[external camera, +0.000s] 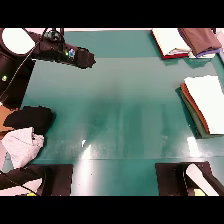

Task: Fold the shirts.

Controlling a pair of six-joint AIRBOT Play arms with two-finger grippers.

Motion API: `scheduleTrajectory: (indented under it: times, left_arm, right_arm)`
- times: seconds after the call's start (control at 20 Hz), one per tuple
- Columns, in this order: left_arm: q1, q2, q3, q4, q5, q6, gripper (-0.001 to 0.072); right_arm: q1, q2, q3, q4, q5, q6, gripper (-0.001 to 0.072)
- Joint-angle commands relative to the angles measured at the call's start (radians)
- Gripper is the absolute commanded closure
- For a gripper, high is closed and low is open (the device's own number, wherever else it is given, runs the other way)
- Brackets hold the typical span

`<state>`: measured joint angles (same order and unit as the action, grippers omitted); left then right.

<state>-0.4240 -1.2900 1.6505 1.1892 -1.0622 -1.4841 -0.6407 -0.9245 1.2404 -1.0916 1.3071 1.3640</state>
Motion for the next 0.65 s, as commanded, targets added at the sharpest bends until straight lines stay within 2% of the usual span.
scheduleTrajectory:
  times: [0.0, 0.15, 0.2, 0.25, 0.3, 0.6]
  left_arm:
    - [0.000, 0.000, 0.000, 0.000, 0.007, 0.000, 0.0684]
    - [0.000, 0.000, 0.000, 0.000, 0.007, 0.000, 0.0684]
    - [0.000, 0.000, 0.000, 0.000, 0.007, 0.000, 0.0684]
    - [0.000, 0.000, 0.000, 0.000, 0.007, 0.000, 0.0684]
    - [0.000, 0.000, 0.000, 0.000, 0.007, 0.000, 0.0684]
    - [0.000, 0.000, 0.000, 0.000, 0.007, 0.000, 0.0684]
  right_arm:
    - [0.262, 0.002, 0.050, 0.087, -0.050, 0.000, 0.0145]
    - [0.493, 0.000, 0.034, 0.067, -0.109, -0.002, 0.0307]
    - [0.560, 0.000, 0.023, 0.068, -0.133, -0.004, 0.0442]
    - [0.619, -0.001, 0.016, 0.066, -0.151, -0.005, 0.0608]
    - [0.666, 0.000, 0.010, 0.067, -0.174, -0.004, 0.0692]
    - [0.792, 0.000, 0.010, 0.068, -0.233, -0.004, 0.0692]
